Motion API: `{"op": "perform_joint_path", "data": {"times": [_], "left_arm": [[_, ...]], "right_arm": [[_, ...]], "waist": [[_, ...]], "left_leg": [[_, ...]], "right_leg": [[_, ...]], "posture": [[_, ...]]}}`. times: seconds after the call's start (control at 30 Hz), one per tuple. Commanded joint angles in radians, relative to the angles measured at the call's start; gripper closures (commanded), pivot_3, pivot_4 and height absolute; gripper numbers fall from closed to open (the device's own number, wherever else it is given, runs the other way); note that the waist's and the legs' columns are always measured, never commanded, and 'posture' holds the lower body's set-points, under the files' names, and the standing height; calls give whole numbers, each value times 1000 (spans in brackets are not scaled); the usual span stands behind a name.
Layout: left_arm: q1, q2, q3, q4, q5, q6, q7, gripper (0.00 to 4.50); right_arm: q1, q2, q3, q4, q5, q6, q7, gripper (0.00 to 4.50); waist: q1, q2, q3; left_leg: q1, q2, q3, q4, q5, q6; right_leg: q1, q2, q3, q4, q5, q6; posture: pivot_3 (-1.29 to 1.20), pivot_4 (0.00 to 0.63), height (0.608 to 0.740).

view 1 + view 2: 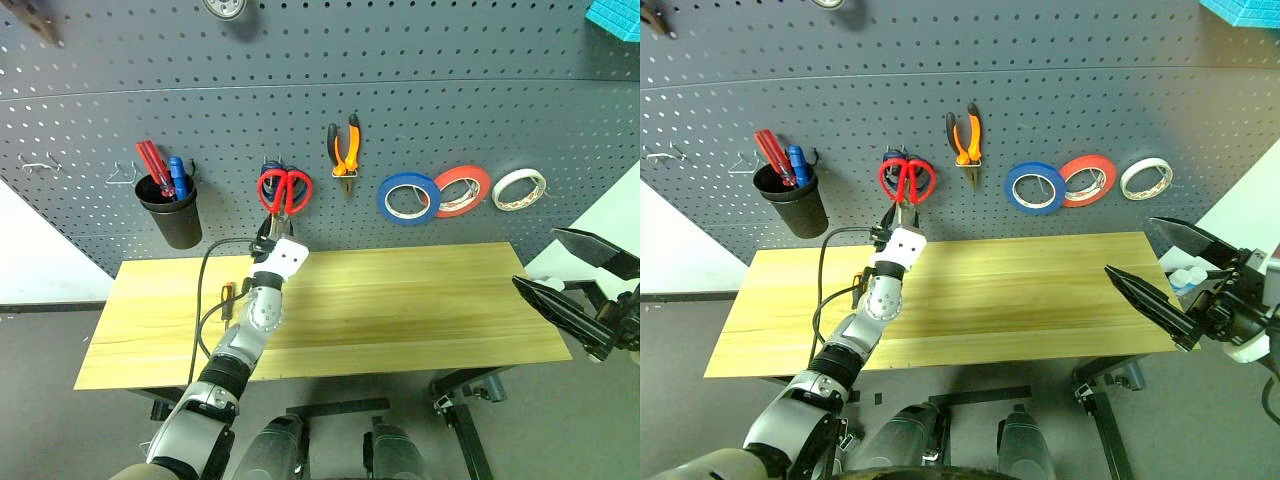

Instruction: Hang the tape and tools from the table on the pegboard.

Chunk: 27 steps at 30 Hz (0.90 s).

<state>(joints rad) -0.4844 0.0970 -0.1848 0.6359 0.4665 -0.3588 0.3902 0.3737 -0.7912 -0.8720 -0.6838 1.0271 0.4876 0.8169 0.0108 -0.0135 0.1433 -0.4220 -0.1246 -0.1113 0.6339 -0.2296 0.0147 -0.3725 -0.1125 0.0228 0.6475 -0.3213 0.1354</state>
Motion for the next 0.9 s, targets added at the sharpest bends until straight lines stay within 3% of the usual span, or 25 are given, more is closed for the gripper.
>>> {"op": "perform_joint_path", "data": {"times": [0.03,0.13,0.53,0.9], "left_arm": [[4,3,2,-29,-2,6,16,931],[13,5,4,-29,1,11,22,31],[212,80,23,-186,-27,78,-90,31],[237,68,158,-216,-156,378,-144,31]], "right_arm": [[-8,-8,-37,-17,18,-14,-1,0],[-11,-10,-35,-14,17,-14,-1,0],[33,-3,-70,-98,76,-7,-13,0],[70,4,-83,-132,99,-22,-41,0]], "waist": [[0,0,0],[-1,0,0],[-1,1,0],[0,1,0]], "left_leg": [[0,0,0,0,0,0],[0,0,0,0,0,0],[0,0,0,-1,0,0],[0,0,0,-1,0,0]], "right_leg": [[0,0,0,0,0,0],[0,0,0,0,0,0],[-1,0,1,0,0,0],[-1,-1,1,-1,0,0]], "posture": [[-116,165,740],[-116,165,740],[-113,166,740],[-118,151,740]]}}
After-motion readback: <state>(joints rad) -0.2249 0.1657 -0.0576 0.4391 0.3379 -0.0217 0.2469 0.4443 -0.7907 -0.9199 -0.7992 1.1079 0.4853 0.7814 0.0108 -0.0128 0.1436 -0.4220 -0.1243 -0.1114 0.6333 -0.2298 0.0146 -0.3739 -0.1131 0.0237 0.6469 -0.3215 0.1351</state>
